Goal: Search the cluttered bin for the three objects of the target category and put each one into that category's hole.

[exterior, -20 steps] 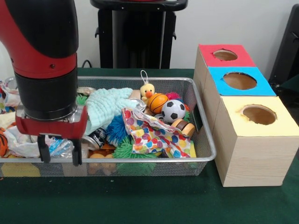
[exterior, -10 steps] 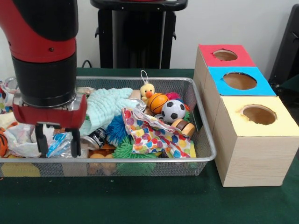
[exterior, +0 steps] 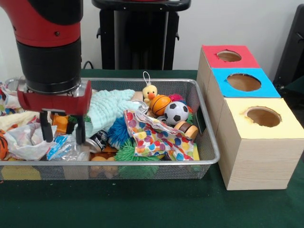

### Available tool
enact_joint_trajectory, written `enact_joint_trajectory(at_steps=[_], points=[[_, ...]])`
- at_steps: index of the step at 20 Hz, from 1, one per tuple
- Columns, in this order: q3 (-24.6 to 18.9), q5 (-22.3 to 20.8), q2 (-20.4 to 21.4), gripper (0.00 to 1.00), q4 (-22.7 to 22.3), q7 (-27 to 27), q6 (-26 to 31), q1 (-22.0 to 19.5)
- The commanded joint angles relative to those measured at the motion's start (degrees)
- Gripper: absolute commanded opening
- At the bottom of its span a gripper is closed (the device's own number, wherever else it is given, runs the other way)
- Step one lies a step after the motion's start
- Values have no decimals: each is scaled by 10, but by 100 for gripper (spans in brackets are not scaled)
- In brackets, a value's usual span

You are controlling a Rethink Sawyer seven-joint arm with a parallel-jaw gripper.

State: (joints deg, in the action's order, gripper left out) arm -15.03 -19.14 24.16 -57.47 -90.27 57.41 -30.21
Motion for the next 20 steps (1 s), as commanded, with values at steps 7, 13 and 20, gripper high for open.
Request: enact_joint_trajectory(at_steps=[7,13,20], points=[[-40,-13,23,100,-107,95,-18,-24],[-41,-16,22,100,-112,93,-23,-27],[-42,-21,14,100,-114,92,-29,-29]])
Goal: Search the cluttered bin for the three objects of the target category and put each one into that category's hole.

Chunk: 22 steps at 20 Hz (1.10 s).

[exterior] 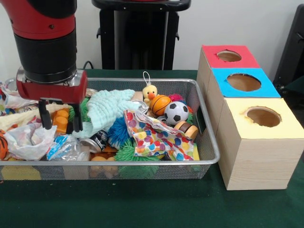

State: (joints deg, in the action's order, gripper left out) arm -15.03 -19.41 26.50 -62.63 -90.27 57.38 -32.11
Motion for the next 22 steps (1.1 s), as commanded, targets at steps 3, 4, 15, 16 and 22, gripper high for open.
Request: enact_joint_trajectory(at_steps=[3,4,15,16,22], points=[[-43,-20,-16,100,-56,92,-28,-10],[-43,-21,-20,100,-54,92,-29,-10],[-40,-33,-39,100,-45,87,-50,-7],[-39,-33,-39,100,-47,84,-54,-6],[-39,-34,-49,100,-48,76,-66,-3]])
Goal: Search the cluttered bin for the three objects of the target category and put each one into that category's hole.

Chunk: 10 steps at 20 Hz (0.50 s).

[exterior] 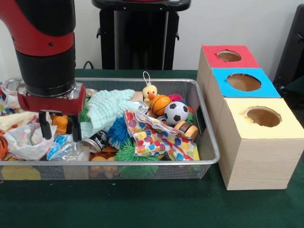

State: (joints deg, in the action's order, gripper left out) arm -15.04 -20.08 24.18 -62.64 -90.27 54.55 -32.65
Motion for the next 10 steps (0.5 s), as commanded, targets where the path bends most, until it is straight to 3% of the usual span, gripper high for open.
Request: enact_joint_trajectory(at_steps=[1,10], points=[[-39,-29,-28,100,-48,77,-42,2],[-38,-28,-41,100,-37,73,-44,7]])
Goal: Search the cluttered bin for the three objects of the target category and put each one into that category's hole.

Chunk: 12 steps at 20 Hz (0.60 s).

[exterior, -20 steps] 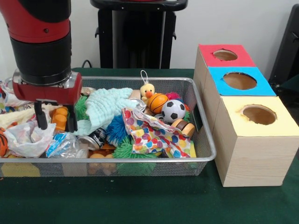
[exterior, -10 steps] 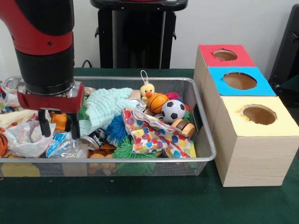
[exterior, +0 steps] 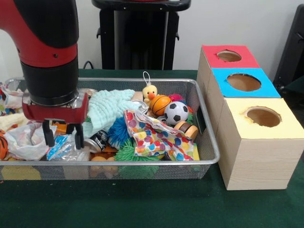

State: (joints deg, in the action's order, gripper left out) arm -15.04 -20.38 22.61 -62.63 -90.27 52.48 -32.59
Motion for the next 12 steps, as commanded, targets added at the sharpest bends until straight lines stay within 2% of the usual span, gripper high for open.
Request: enact_joint_trajectory(at_steps=[1,12], points=[[-37,-26,-26,100,-36,73,-23,7],[-38,-30,-38,100,-29,73,-34,7]])
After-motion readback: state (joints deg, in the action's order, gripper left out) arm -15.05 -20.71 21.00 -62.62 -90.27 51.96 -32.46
